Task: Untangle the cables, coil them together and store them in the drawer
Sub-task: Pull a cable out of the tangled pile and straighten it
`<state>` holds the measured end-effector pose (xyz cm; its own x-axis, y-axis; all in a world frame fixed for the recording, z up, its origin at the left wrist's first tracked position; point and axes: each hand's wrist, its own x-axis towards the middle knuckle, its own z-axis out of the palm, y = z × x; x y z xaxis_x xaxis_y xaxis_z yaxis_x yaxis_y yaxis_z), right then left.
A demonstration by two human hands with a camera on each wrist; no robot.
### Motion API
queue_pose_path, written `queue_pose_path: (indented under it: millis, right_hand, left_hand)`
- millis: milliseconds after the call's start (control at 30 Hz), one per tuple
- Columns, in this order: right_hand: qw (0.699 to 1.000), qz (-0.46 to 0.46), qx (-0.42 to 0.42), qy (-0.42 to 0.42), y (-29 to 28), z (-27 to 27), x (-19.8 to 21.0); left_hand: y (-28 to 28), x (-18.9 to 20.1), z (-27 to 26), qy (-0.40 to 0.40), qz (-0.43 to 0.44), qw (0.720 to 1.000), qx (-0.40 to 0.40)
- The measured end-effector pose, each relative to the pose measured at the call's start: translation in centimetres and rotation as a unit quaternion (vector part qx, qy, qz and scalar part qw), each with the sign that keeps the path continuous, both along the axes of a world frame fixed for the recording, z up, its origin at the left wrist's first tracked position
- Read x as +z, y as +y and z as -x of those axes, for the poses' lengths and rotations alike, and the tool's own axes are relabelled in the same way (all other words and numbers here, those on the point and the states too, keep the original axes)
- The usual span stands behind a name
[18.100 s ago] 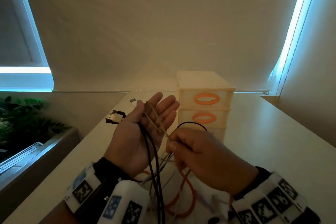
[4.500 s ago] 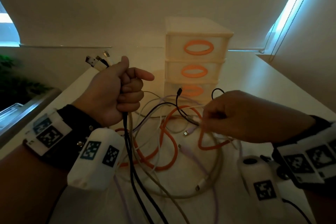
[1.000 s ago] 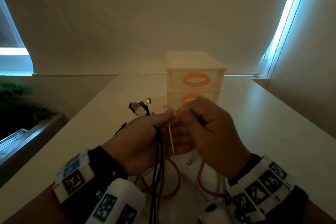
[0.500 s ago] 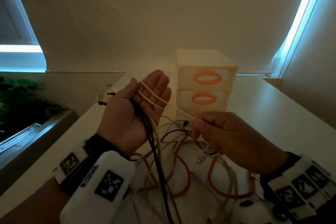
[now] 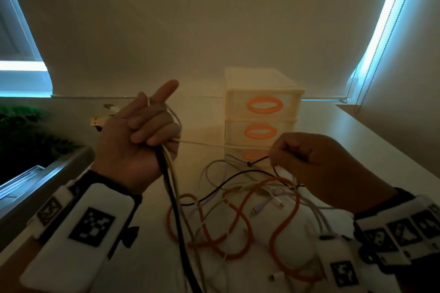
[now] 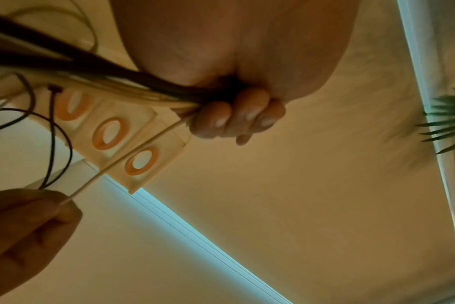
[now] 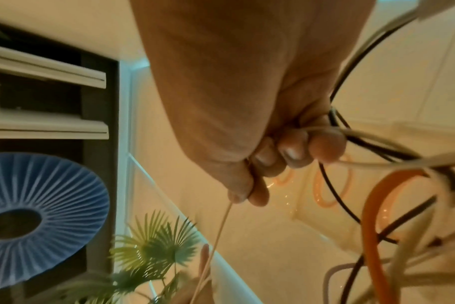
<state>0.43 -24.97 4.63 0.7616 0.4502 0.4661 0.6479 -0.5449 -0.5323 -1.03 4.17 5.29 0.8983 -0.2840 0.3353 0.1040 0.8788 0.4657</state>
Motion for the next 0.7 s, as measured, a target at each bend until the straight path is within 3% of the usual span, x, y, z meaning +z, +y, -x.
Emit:
queue_pose_path:
  millis: [233, 433, 500, 600, 700]
  right_hand:
    - [0.997, -0.005, -0.071, 0.020, 0.1, -2.1, -2.7]
    - [0.990, -0.051, -0.130, 0.009, 0.8, -3.1, -2.0]
    - [0.986, -0.074, -0.148, 0.009, 1.3, -3.3, -1.5]
    - [0.983, -0.092, -0.158, -0.016, 1.7, -2.9, -0.7]
    - [0.980, -0.122, -0.145, -0.065, 2.5, -1.5, 0.0]
  left_hand:
    - [-1.0, -0.3, 0.0, -0.015, -0.038, 0.998, -0.040]
    - [-3.1, 0.3, 1.7, -0.028, -0.068, 0.989, -0.125]
    - [-4.7, 0.0, 2.1, 0.009, -0.146, 0.983, -0.111]
    - [-6.6, -0.8, 2.6, 0.057, -0.318, 0.943, -0.084]
    - [-7.0, -1.1, 2.8, 0.090, -0.379, 0.912, -0.126]
